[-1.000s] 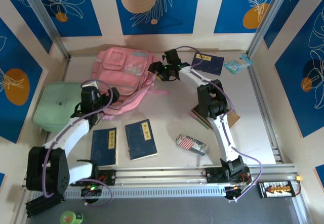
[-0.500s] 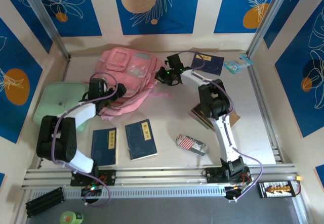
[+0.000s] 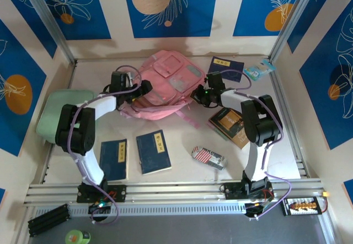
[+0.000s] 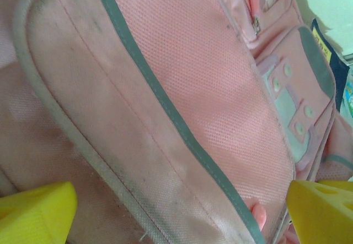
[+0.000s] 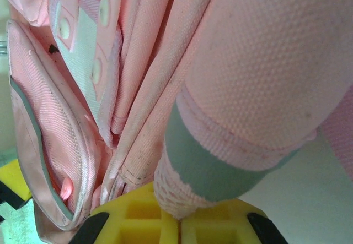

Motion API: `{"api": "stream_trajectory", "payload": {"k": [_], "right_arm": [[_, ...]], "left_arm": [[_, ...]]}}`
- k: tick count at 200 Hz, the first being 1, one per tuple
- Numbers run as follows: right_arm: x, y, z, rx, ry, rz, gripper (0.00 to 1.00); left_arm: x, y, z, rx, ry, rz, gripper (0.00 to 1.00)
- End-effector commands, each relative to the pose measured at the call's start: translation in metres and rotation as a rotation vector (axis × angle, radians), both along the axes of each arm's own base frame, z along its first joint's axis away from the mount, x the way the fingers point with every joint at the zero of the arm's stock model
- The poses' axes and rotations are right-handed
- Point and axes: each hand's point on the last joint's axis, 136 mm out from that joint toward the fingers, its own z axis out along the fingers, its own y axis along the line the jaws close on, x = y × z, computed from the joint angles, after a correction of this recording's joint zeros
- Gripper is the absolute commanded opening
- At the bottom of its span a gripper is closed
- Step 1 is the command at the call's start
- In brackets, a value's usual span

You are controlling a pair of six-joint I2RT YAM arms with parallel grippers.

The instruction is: Pack books, pencil case, and school supplies into a backpack

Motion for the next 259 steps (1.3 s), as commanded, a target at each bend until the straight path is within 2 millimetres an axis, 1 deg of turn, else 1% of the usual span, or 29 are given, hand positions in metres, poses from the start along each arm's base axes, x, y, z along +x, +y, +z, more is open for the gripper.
{"api": "stream_trajectory", "payload": {"k": [1, 13, 18, 35, 58, 73, 84, 103, 109, 132, 151, 160, 172, 189, 208, 220, 226, 239, 244, 259], "right_arm": [[-0.008, 0.011, 0.028, 0.1, -0.005, 0.009, 0.25], [-0.012, 0.007, 0.028, 0.108, 0.023, -0.017, 0.35], [-0.013, 0.004, 0.028, 0.112, 0.033, -0.027, 0.38], [-0.016, -0.002, 0.024, 0.127, 0.068, -0.052, 0.4], [-0.018, -0.007, 0.02, 0.137, 0.095, -0.059, 0.41], [-0.017, -0.01, 0.016, 0.128, 0.102, -0.06, 0.41], [-0.016, -0.01, 0.013, 0.121, 0.109, -0.062, 0.41], [-0.014, -0.013, 0.007, 0.114, 0.12, -0.066, 0.41], [-0.013, -0.013, 0.006, 0.112, 0.123, -0.068, 0.41], [-0.009, -0.014, 0.002, 0.105, 0.124, -0.071, 0.4], [-0.005, -0.016, 0.0, 0.107, 0.125, -0.069, 0.39], [-0.004, -0.015, 0.0, 0.111, 0.122, -0.062, 0.39], [-0.002, -0.016, -0.002, 0.113, 0.126, -0.056, 0.38], [-0.001, -0.015, -0.005, 0.117, 0.132, -0.045, 0.34], [0.001, -0.013, -0.007, 0.125, 0.129, -0.029, 0.27], [0.001, -0.01, -0.004, 0.132, 0.122, -0.013, 0.22], [0.001, -0.009, -0.003, 0.135, 0.118, -0.006, 0.2], [0.0, -0.005, 0.001, 0.145, 0.104, 0.014, 0.15], [-0.001, -0.003, 0.003, 0.151, 0.098, 0.023, 0.13], [-0.002, 0.005, 0.013, 0.178, 0.069, 0.056, 0.09]], "left_arm": [[0.002, 0.002, 0.014, 0.035, -0.011, -0.004, 0.97], [-0.008, 0.001, 0.024, 0.07, -0.015, -0.011, 0.97], [-0.014, 0.001, 0.025, 0.095, -0.008, -0.012, 0.97], [-0.037, -0.001, 0.033, 0.181, 0.004, -0.013, 0.97], [-0.067, -0.019, 0.038, 0.224, 0.018, -0.053, 0.97], [-0.083, -0.04, 0.041, 0.23, 0.016, -0.101, 0.97], [-0.091, -0.057, 0.044, 0.215, 0.013, -0.13, 0.97], [-0.102, -0.09, 0.044, 0.179, 0.011, -0.19, 0.97], [-0.107, -0.103, 0.044, 0.172, 0.007, -0.215, 0.97], [-0.12, -0.142, 0.039, 0.214, -0.012, -0.282, 0.96], [-0.13, -0.166, 0.032, 0.256, -0.02, -0.319, 0.92], [-0.134, -0.174, 0.027, 0.273, -0.018, -0.332, 0.9], [-0.139, -0.184, 0.017, 0.285, -0.003, -0.346, 0.86], [-0.139, -0.19, 0.005, 0.281, 0.027, -0.355, 0.78], [-0.133, -0.191, -0.002, 0.3, 0.024, -0.347, 0.68], [-0.128, -0.194, -0.003, 0.307, 0.007, -0.35, 0.66], [-0.124, -0.194, -0.003, 0.314, 0.001, -0.344, 0.62], [-0.116, -0.191, -0.006, 0.34, 0.002, -0.327, 0.5], [-0.113, -0.186, -0.01, 0.361, 0.01, -0.31, 0.49], [-0.103, -0.176, -0.009, 0.392, 0.016, -0.264, 0.45]]}}
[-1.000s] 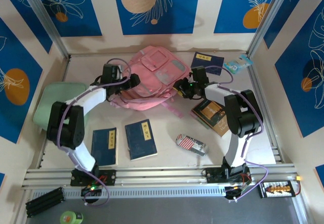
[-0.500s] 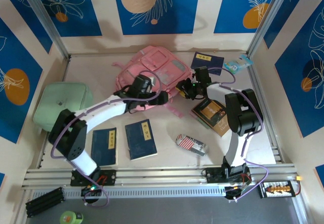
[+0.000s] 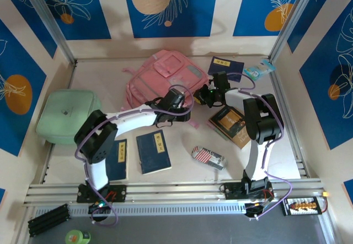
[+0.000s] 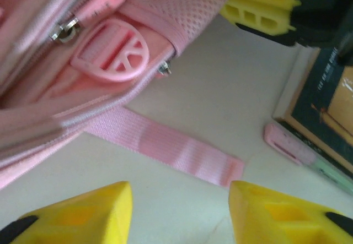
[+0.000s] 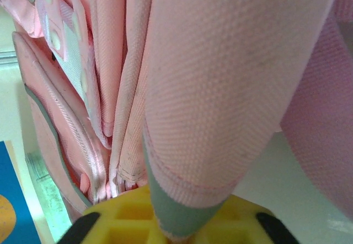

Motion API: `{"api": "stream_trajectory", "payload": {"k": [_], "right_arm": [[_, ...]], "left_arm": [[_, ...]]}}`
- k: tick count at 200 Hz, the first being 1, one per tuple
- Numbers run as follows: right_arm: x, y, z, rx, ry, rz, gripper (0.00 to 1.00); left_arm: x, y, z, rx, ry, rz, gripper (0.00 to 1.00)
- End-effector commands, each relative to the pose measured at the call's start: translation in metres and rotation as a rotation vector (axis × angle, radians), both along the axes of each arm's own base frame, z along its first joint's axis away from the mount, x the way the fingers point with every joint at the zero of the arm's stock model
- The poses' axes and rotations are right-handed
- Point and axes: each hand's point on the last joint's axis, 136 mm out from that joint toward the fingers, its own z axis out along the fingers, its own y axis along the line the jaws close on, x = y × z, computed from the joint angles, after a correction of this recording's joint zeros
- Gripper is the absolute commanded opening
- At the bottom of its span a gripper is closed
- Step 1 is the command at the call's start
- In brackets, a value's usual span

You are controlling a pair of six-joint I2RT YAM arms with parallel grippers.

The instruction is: Pack books, pencil case, and school supplies into a backpack

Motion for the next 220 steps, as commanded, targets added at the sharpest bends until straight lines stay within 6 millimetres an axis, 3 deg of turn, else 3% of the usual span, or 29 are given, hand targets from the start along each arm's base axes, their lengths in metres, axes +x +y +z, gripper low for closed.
{"api": "stream_trajectory", "payload": {"k": [1, 48, 82, 112, 151, 220], "right_arm": [[-0.002, 0.018, 0.018, 0.064, -0.047, 0.08, 0.08], [-0.007, 0.051, 0.07, 0.15, -0.174, 0.189, 0.05], [-0.006, 0.072, 0.098, 0.179, -0.22, 0.222, 0.05], [-0.003, 0.086, 0.117, 0.208, -0.244, 0.23, 0.05], [-0.003, 0.096, 0.129, 0.222, -0.26, 0.248, 0.04], [-0.008, 0.102, 0.135, 0.247, -0.254, 0.266, 0.04]], "left_arm": [[0.023, 0.017, 0.006, 0.061, -0.039, 0.076, 0.45], [0.033, 0.044, 0.023, 0.107, -0.091, 0.14, 0.44], [0.02, 0.055, 0.044, 0.083, -0.106, 0.149, 0.47], [0.009, 0.065, 0.043, 0.062, -0.072, 0.196, 0.46], [0.011, 0.071, 0.04, 0.086, -0.058, 0.246, 0.4], [0.046, 0.071, 0.044, 0.167, -0.147, 0.306, 0.28]]}}
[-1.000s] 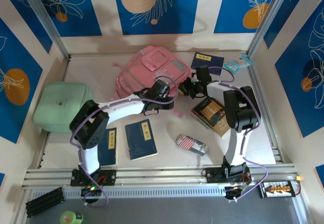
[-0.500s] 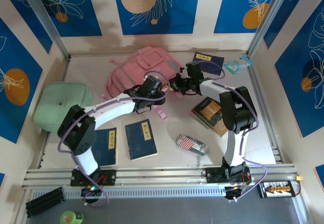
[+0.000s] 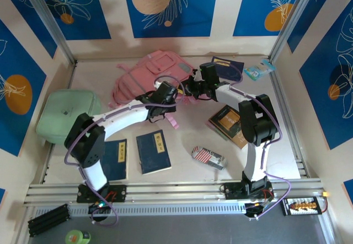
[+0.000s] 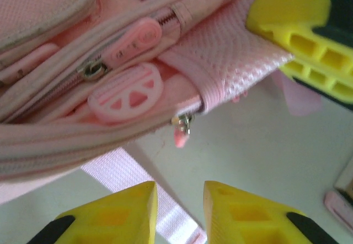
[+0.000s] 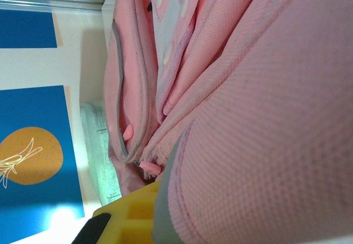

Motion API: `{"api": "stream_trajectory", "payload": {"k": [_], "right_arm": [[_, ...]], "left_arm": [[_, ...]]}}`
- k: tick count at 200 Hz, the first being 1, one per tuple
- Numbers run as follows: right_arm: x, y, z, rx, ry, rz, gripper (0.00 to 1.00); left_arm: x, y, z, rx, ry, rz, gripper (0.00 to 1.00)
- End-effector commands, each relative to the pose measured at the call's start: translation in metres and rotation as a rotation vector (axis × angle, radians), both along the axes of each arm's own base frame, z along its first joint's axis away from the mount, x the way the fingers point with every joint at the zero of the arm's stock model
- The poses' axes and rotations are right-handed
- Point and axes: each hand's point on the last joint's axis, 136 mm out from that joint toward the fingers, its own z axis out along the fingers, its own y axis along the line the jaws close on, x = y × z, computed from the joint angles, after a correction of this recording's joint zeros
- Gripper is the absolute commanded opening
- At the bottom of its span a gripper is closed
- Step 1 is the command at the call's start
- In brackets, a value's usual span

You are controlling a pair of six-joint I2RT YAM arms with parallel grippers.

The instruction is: Pack books, pencil case, and school supplies into a backpack

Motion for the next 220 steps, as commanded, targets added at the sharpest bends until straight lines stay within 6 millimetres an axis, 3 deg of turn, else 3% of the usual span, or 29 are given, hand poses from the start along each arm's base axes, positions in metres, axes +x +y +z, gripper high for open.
{"api": "stream_trajectory", "payload": {"k": [1, 132, 220], "right_arm": [[-0.009, 0.019, 0.063, 0.11, -0.107, 0.089, 0.04], [-0.014, 0.023, 0.068, 0.129, -0.103, 0.114, 0.03], [-0.02, 0.026, 0.074, 0.144, -0.119, 0.144, 0.02]], "left_arm": [[0.017, 0.004, 0.005, 0.048, -0.043, 0.038, 0.28], [0.043, -0.004, -0.005, 0.042, -0.037, 0.042, 0.22], [0.056, 0.01, -0.003, 0.087, -0.087, 0.115, 0.2]]}}
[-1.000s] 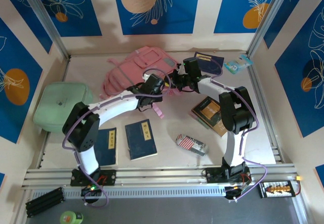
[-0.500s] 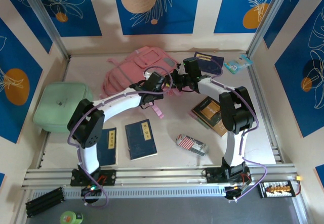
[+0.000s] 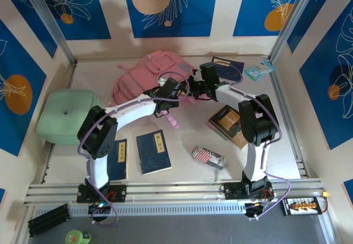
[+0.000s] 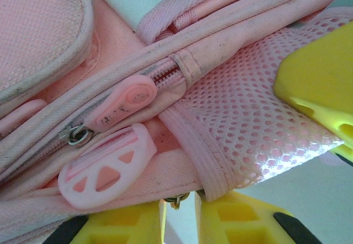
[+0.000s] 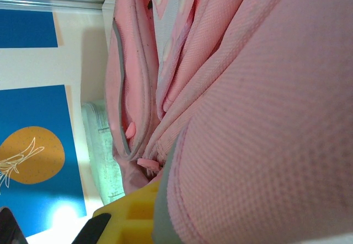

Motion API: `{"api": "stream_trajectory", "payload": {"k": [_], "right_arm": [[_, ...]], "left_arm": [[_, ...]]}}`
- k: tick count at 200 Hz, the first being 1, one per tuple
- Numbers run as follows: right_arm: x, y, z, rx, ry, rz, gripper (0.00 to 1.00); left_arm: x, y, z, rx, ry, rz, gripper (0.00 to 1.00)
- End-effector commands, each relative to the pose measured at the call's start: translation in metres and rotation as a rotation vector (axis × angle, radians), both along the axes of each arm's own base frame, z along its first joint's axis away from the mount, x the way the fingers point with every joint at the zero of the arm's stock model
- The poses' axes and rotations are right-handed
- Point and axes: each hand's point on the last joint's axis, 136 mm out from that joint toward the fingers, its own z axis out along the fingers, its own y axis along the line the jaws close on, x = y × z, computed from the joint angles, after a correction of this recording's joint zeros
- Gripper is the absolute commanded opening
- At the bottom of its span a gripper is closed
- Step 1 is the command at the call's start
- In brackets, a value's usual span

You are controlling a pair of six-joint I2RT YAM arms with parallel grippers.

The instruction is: Pack books, pencil case, and school supplies into a backpack

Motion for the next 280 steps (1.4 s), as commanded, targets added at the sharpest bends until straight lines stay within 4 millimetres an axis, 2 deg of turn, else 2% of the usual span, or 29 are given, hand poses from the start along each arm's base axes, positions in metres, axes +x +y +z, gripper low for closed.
{"api": "stream_trajectory", "payload": {"k": [1, 28, 56, 72, 111, 145, 186, 210, 243, 280], "right_arm": [[-0.019, 0.025, 0.074, 0.138, -0.126, 0.14, 0.02], [-0.019, 0.024, 0.07, 0.121, -0.123, 0.136, 0.02], [-0.015, 0.019, 0.059, 0.078, -0.117, 0.106, 0.02], [-0.011, 0.016, 0.053, 0.057, -0.119, 0.088, 0.02], [-0.001, 0.007, 0.044, 0.011, -0.121, 0.047, 0.01], [0.004, 0.004, 0.041, -0.023, -0.126, 0.029, 0.01], [0.006, 0.002, 0.037, -0.035, -0.116, 0.018, 0.01], [0.005, 0.004, 0.037, -0.032, -0.115, 0.025, 0.01], [0.002, 0.006, 0.04, -0.021, -0.116, 0.039, 0.01], [0.0, 0.006, 0.041, -0.019, -0.117, 0.042, 0.01]], "left_arm": [[0.023, 0.012, 0.012, 0.016, -0.074, 0.064, 0.2], [0.024, 0.017, 0.016, 0.016, -0.091, 0.074, 0.11], [0.017, 0.025, 0.016, 0.017, -0.078, 0.074, 0.0], [0.006, 0.033, 0.011, 0.025, -0.048, 0.07, 0.0], [-0.031, 0.072, -0.012, 0.063, 0.053, 0.096, 0.0], [-0.062, 0.104, -0.021, 0.078, 0.11, 0.122, 0.0], [-0.086, 0.139, -0.035, 0.074, 0.165, 0.182, 0.0], [-0.081, 0.128, -0.034, 0.011, 0.15, 0.111, 0.0], [-0.069, 0.103, -0.029, -0.071, 0.11, -0.018, 0.21], [-0.062, 0.107, -0.034, -0.101, 0.106, -0.018, 0.28]]}}
